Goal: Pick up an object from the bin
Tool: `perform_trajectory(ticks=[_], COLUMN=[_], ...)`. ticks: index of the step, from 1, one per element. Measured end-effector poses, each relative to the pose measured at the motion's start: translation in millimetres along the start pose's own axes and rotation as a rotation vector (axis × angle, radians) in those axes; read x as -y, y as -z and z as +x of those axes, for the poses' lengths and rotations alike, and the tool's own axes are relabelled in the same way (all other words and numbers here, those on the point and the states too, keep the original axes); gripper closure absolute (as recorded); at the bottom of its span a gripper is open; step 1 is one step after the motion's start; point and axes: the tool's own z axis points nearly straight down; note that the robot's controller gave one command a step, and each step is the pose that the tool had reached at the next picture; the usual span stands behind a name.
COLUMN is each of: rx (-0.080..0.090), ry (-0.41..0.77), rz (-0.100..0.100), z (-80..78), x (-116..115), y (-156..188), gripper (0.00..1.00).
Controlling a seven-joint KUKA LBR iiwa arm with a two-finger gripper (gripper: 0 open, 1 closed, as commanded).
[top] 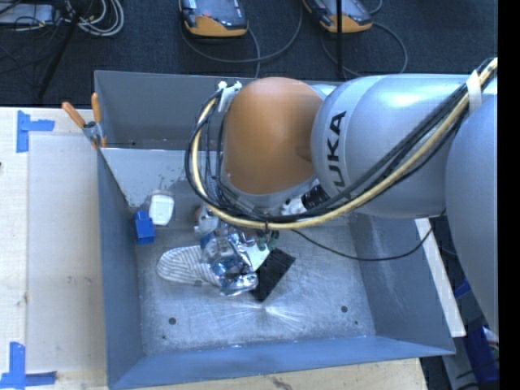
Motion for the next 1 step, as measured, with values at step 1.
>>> perform_trajectory(ticks=[1], rx=[-0.003], ry=[-0.033], rz=[-0.001], z=[3.6], x=[-4.4], y=[53.6], gripper=[1.00])
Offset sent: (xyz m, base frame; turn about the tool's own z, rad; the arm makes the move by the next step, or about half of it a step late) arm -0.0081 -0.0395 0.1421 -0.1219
